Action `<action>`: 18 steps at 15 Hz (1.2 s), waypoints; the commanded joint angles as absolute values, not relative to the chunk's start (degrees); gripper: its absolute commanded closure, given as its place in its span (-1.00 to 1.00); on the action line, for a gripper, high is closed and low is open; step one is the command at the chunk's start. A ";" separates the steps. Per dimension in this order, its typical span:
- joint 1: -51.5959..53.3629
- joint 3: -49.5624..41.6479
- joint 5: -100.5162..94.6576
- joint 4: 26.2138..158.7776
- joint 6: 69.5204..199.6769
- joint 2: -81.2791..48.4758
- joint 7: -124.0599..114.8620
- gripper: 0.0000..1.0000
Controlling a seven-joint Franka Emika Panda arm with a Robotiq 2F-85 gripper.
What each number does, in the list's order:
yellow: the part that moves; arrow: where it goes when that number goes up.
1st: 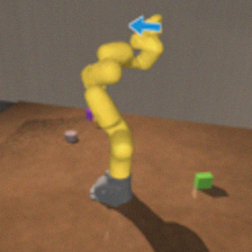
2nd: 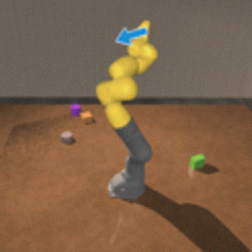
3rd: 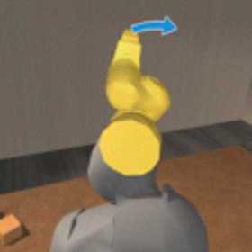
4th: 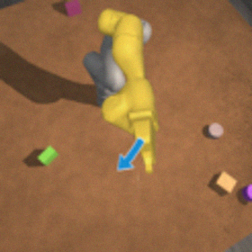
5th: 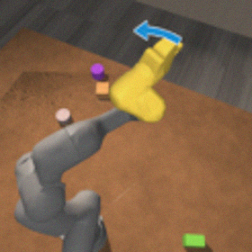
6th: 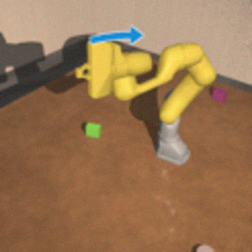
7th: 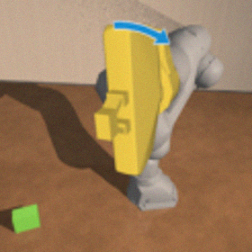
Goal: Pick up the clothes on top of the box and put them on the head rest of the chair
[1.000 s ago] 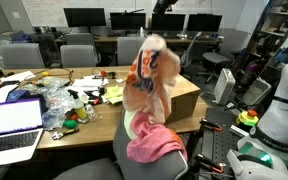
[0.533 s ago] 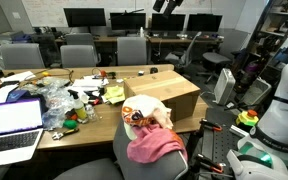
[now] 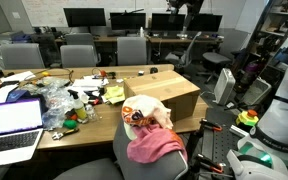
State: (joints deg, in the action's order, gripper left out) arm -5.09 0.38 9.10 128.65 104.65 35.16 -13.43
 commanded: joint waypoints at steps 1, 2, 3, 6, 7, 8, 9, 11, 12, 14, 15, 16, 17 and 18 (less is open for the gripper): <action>-8.39 -0.21 6.59 129.13 100.79 34.52 -18.45 -1.00; -9.04 -0.60 6.44 130.04 100.72 34.46 -18.96 -1.00; -9.56 -0.92 6.45 130.69 100.52 34.20 -19.45 -1.00; -10.74 -2.96 7.65 134.99 101.65 34.08 -18.99 -1.00; -11.31 -3.55 7.83 136.70 102.00 34.21 -19.29 -1.00; -11.74 -4.38 8.35 138.74 102.41 34.57 -19.21 -1.00; -12.20 -5.12 8.77 140.58 103.11 34.72 -19.15 -1.00; -13.34 -6.93 10.03 144.57 104.23 35.50 -18.79 -1.00; -13.99 -8.02 10.93 146.72 105.24 35.98 -18.35 -1.00; -15.40 -10.07 12.72 150.02 107.38 36.22 -17.71 -1.00; -16.00 -10.92 13.59 151.28 108.47 36.23 -17.24 -1.00; -16.73 -11.88 14.25 152.36 109.69 36.10 -16.70 -1.00; -17.44 -12.46 14.68 153.13 110.74 35.91 -16.58 -1.00; -18.14 -13.14 14.87 153.68 111.68 35.97 -15.97 -1.00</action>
State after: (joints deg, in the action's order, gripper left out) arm -16.18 -11.53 12.75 150.79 108.41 34.02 -17.68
